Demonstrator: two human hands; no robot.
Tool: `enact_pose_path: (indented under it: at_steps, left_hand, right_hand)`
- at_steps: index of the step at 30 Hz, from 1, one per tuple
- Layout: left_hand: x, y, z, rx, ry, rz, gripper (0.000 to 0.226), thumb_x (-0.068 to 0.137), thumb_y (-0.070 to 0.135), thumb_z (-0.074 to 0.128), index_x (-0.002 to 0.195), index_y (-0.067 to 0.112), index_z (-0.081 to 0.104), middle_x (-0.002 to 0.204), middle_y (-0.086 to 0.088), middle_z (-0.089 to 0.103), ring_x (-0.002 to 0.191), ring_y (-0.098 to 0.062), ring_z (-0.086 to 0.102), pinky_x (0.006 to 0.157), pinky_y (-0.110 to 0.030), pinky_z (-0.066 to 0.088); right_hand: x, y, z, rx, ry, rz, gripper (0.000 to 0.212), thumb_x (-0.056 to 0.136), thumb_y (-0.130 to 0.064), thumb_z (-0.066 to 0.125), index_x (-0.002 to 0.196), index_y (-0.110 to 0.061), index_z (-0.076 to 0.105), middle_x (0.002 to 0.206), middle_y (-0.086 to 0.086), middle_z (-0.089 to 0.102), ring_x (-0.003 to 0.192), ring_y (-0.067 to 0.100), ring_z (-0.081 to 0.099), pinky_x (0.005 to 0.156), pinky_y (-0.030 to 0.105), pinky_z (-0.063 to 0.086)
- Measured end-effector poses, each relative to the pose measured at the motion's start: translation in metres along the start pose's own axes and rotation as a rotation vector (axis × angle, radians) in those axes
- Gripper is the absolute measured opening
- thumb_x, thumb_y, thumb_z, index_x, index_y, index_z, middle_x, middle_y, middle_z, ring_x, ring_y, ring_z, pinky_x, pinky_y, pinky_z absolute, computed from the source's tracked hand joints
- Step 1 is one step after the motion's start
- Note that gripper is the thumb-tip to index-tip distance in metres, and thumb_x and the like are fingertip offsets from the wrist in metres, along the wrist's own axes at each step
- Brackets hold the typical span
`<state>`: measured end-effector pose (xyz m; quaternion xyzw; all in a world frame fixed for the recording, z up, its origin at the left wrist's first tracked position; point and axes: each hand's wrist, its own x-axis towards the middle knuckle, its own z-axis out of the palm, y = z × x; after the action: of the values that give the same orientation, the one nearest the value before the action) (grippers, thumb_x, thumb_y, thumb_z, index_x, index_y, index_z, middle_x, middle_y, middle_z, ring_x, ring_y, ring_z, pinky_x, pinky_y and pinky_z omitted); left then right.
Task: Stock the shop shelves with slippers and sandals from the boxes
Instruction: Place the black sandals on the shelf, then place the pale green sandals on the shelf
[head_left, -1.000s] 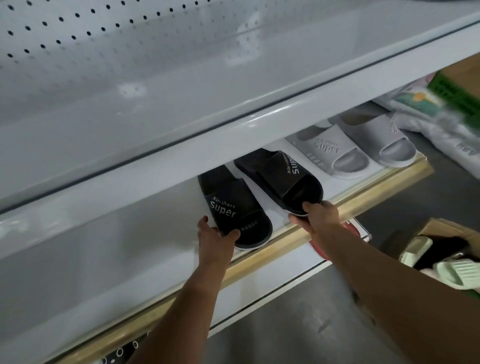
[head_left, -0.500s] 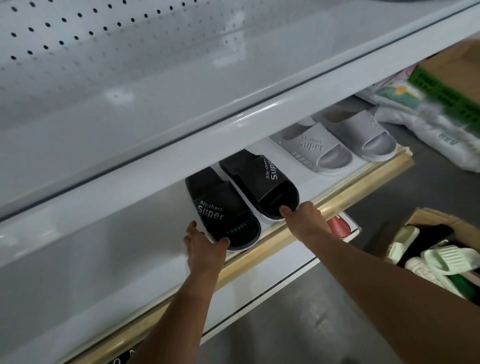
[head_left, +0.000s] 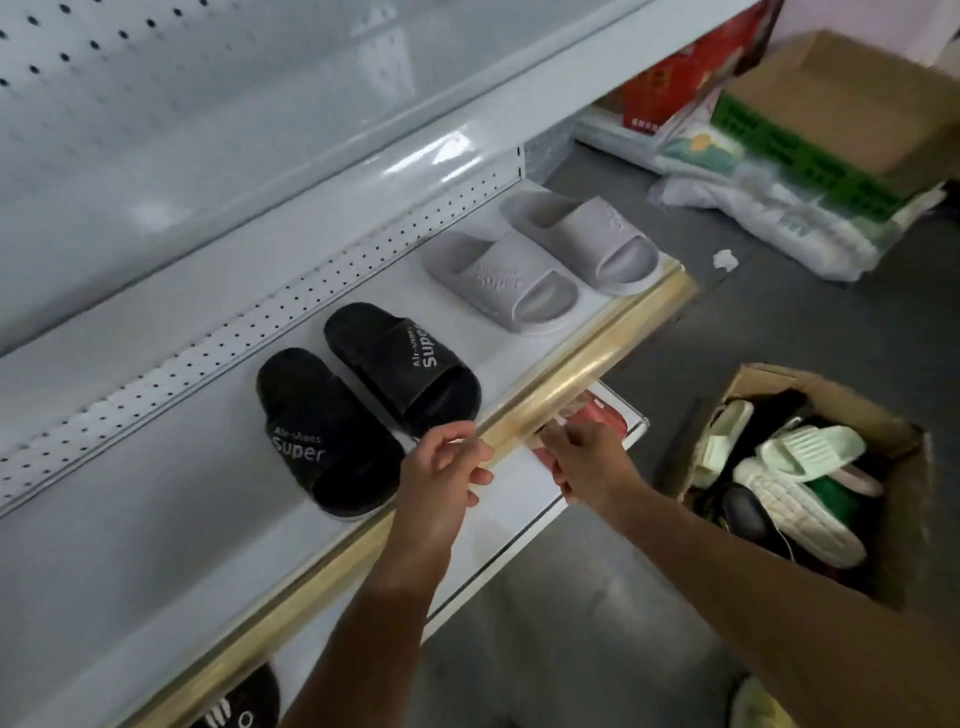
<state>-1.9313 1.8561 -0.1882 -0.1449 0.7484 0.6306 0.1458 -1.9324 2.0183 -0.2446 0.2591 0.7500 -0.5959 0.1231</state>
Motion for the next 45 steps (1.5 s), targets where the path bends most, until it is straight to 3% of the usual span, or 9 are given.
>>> enact_pose_path:
  at_steps: [10, 17, 21, 31, 36, 40, 42, 44, 45]
  left_hand:
    - [0.001, -0.053, 0.187, 0.107, -0.246, -0.205, 0.011, 0.093, 0.018, 0.062, 0.103, 0.021, 0.067, 0.087, -0.002, 0.074, 0.074, -0.016, 0.066, 0.063, -0.029, 0.046]
    - [0.002, -0.102, 0.339, 0.166, -0.368, -0.365, 0.014, 0.097, 0.009, 0.053, 0.1, 0.019, 0.062, 0.083, -0.003, 0.069, 0.063, -0.013, 0.059, 0.058, -0.025, 0.041]
    - [0.015, -0.129, 0.409, 0.188, -0.381, -0.45, 0.014, 0.097, 0.009, 0.052, 0.103, 0.018, 0.061, 0.082, -0.002, 0.068, 0.059, -0.01, 0.058, 0.054, -0.023, 0.04]
    - [0.071, -0.179, 0.495, 0.237, -0.41, -0.534, 0.014, 0.097, 0.012, 0.053, 0.104, 0.02, 0.063, 0.086, -0.001, 0.07, 0.067, -0.013, 0.062, 0.063, -0.026, 0.047]
    - [0.119, -0.211, 0.515, 0.272, -0.434, -0.545, 0.014, 0.099, 0.013, 0.051, 0.107, 0.018, 0.061, 0.088, -0.002, 0.069, 0.069, -0.015, 0.061, 0.066, -0.028, 0.047]
    - [0.165, -0.241, 0.539, 0.275, -0.461, -0.558, 0.013, 0.1, 0.015, 0.049, 0.107, 0.019, 0.06, 0.093, -0.003, 0.069, 0.074, -0.016, 0.062, 0.07, -0.031, 0.049]
    - [0.185, -0.262, 0.548, 0.285, -0.471, -0.578, 0.016, 0.1, 0.016, 0.049, 0.113, 0.016, 0.059, 0.099, -0.005, 0.069, 0.077, -0.017, 0.063, 0.071, -0.031, 0.051]
    - [0.199, -0.276, 0.553, 0.318, -0.475, -0.589, 0.021, 0.1, 0.015, 0.049, 0.12, 0.014, 0.058, 0.104, -0.006, 0.067, 0.081, -0.017, 0.064, 0.071, -0.031, 0.052]
    - [0.207, -0.285, 0.556, 0.352, -0.485, -0.585, 0.024, 0.1, 0.014, 0.049, 0.123, 0.013, 0.058, 0.106, -0.005, 0.066, 0.085, -0.017, 0.064, 0.069, -0.03, 0.053]
  right_hand:
    - [-0.001, 0.136, -0.159, 0.129, 0.125, 0.204, 0.033, 0.094, -0.007, 0.048, 0.06, -0.008, 0.051, 0.051, 0.008, 0.05, 0.029, 0.01, 0.04, 0.032, 0.016, 0.029]
    - [0.014, 0.253, -0.286, 0.093, 0.172, 0.419, 0.023, 0.092, -0.016, 0.053, 0.071, -0.011, 0.06, 0.058, 0.005, 0.059, 0.043, 0.015, 0.053, 0.04, 0.026, 0.046]
    - [0.031, 0.307, -0.344, 0.085, 0.286, 0.511, 0.029, 0.088, -0.009, 0.055, 0.06, -0.014, 0.06, 0.047, 0.002, 0.055, 0.033, 0.012, 0.048, 0.034, 0.017, 0.034]
    - [0.106, 0.389, -0.398, 0.121, 0.264, 0.655, 0.022, 0.094, -0.011, 0.052, 0.073, -0.006, 0.058, 0.055, 0.008, 0.053, 0.031, 0.012, 0.045, 0.033, 0.015, 0.03]
    - [0.173, 0.405, -0.398, 0.003, 0.236, 0.559, 0.011, 0.09, -0.018, 0.058, 0.097, -0.01, 0.061, 0.075, 0.008, 0.061, 0.054, 0.018, 0.056, 0.048, 0.024, 0.044]
    - [0.238, 0.418, -0.406, -0.015, 0.294, 0.493, 0.042, 0.085, -0.023, 0.062, 0.123, -0.008, 0.052, 0.11, 0.014, 0.059, 0.077, 0.029, 0.067, 0.058, 0.032, 0.05]
    - [0.267, 0.426, -0.408, -0.029, 0.333, 0.462, 0.058, 0.083, -0.027, 0.065, 0.136, -0.016, 0.042, 0.126, 0.012, 0.052, 0.097, 0.031, 0.065, 0.073, 0.038, 0.055]
    - [0.285, 0.431, -0.411, -0.129, 0.37, 0.443, 0.068, 0.083, -0.029, 0.066, 0.143, -0.017, 0.035, 0.137, 0.014, 0.047, 0.117, 0.031, 0.055, 0.089, 0.036, 0.045]
    - [0.293, 0.437, -0.411, -0.209, 0.36, 0.451, 0.069, 0.085, -0.03, 0.065, 0.145, -0.016, 0.033, 0.143, 0.012, 0.042, 0.123, 0.029, 0.05, 0.088, 0.028, 0.038]
